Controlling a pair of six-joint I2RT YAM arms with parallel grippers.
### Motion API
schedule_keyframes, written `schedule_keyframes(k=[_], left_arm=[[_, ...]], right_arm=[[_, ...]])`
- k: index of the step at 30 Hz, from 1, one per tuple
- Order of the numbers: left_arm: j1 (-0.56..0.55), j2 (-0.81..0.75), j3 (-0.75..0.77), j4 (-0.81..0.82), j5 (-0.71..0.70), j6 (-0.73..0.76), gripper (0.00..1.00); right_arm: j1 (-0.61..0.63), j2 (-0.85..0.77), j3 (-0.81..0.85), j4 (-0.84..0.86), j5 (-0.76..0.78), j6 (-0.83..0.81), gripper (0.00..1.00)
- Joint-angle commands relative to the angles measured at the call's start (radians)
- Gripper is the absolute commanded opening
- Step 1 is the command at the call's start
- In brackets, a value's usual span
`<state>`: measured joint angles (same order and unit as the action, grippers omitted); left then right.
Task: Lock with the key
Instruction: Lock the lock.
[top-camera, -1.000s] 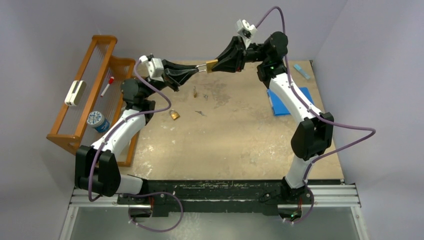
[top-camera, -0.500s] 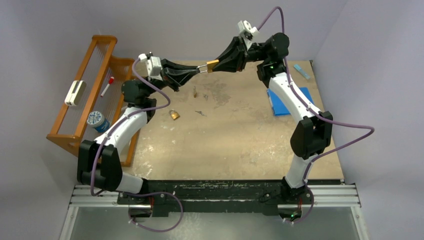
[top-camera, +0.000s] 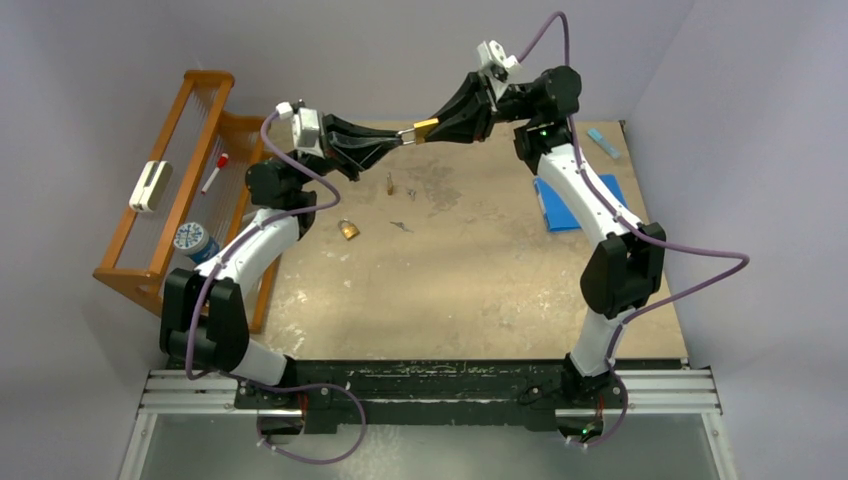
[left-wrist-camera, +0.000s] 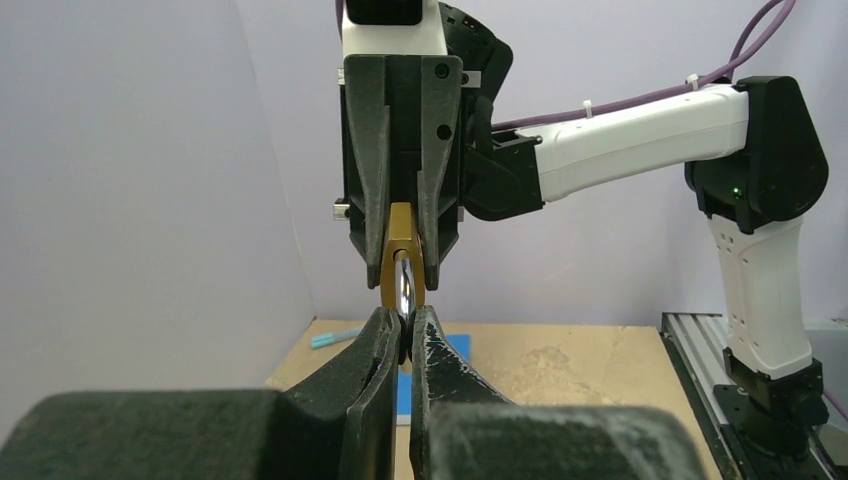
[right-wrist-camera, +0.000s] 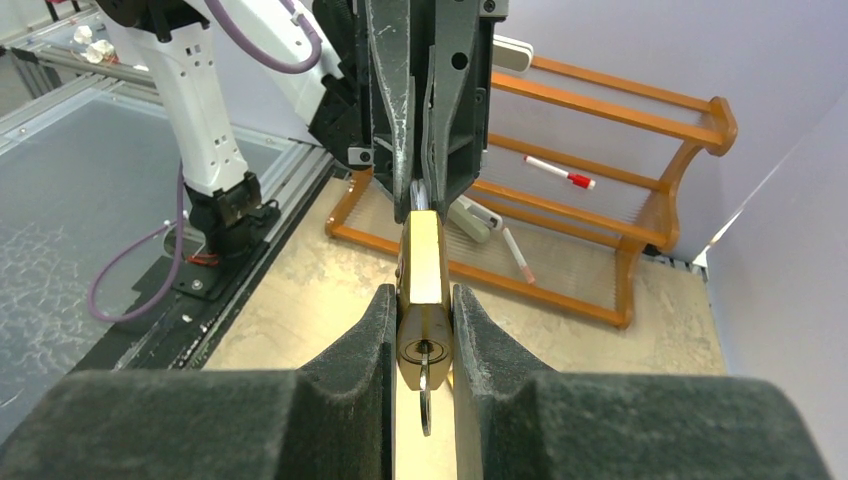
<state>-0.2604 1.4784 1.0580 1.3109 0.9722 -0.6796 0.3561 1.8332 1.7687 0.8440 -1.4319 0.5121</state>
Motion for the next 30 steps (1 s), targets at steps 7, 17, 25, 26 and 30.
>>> schedule_keyframes(k=[7, 17, 25, 26, 30], left_arm=[[-0.075, 0.012, 0.061, 0.004, -0.021, 0.035, 0.0], [-0.087, -0.003, 0.07, -0.098, -0.046, 0.133, 0.0], [-0.109, 0.012, 0.067, -0.101, -0.043, 0.162, 0.0], [-0.11, 0.019, 0.068, -0.099, -0.042, 0.16, 0.0], [-0.115, 0.024, 0.066, -0.072, -0.038, 0.143, 0.0]], right_arm=[[0.099, 0.035, 0.075, 0.064, 0.03, 0.037, 0.0], [0.132, 0.059, 0.097, 0.05, 0.034, 0.032, 0.0], [0.187, 0.065, 0.104, 0.051, 0.052, 0.032, 0.0], [0.203, 0.061, 0.101, 0.052, 0.058, 0.028, 0.0], [0.245, 0.065, 0.099, 0.044, 0.062, 0.016, 0.0]])
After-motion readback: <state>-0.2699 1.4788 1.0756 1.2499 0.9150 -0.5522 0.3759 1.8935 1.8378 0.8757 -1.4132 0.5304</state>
